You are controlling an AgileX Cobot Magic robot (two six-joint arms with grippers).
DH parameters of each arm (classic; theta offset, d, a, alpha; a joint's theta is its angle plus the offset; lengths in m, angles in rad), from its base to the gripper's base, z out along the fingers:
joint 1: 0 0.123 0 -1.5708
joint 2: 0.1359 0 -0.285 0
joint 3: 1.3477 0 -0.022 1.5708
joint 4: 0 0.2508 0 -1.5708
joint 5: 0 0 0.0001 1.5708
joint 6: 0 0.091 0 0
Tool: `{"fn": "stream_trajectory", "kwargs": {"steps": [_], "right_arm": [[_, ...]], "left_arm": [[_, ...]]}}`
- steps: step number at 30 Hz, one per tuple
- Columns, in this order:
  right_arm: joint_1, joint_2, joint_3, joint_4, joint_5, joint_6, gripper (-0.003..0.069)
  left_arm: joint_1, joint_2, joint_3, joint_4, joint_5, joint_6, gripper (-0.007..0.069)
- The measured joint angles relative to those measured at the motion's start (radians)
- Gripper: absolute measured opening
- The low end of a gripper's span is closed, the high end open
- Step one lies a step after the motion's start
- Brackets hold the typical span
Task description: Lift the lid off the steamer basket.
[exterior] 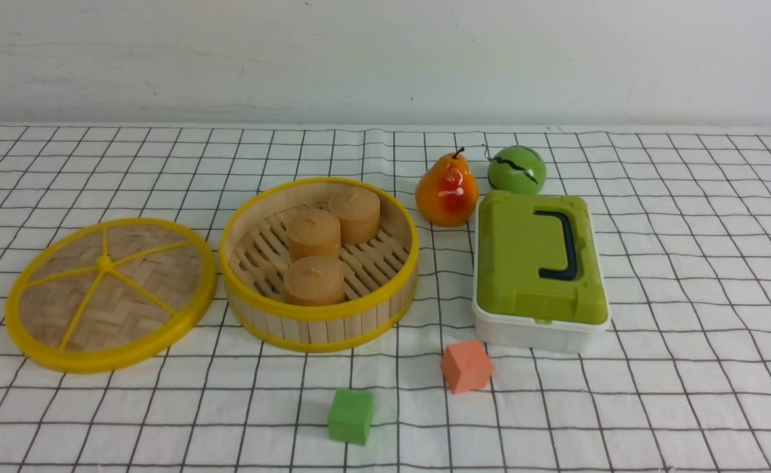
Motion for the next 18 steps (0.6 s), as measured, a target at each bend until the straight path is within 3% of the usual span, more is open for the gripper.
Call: {"fn": "stream_trajectory", "kwargs": {"steps": [18], "right_arm": [[0.0,0.0,0.0,0.0,0.0,0.0,0.024]], "left_arm": [[0.0,0.0,0.0,0.0,0.0,0.0,0.0]]}}
